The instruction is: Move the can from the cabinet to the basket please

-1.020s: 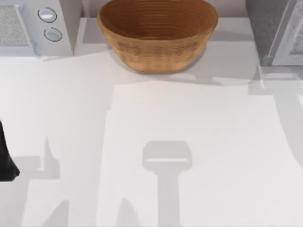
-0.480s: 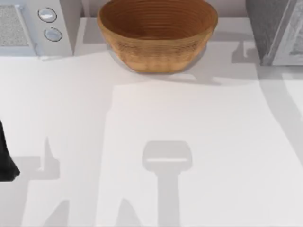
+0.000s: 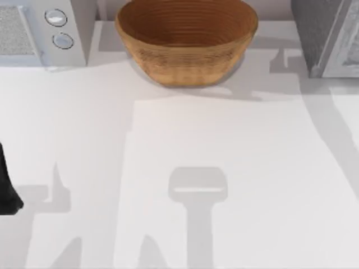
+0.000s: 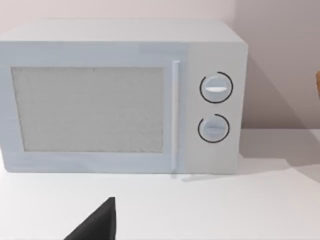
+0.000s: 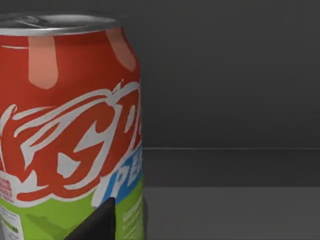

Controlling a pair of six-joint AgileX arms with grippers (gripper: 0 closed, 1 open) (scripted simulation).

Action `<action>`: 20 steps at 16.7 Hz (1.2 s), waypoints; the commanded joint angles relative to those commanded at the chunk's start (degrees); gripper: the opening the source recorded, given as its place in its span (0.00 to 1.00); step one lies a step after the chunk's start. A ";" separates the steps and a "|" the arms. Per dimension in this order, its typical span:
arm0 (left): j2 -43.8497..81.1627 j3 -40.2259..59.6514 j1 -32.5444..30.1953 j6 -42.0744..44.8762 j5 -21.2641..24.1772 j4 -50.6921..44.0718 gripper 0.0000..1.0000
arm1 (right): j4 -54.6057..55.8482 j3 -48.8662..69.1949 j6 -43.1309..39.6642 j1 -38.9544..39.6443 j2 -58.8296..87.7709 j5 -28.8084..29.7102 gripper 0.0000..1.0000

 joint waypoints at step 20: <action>0.00 0.00 0.00 0.00 0.00 0.00 1.00 | 2.67 13.46 -0.17 9.54 16.60 10.08 1.00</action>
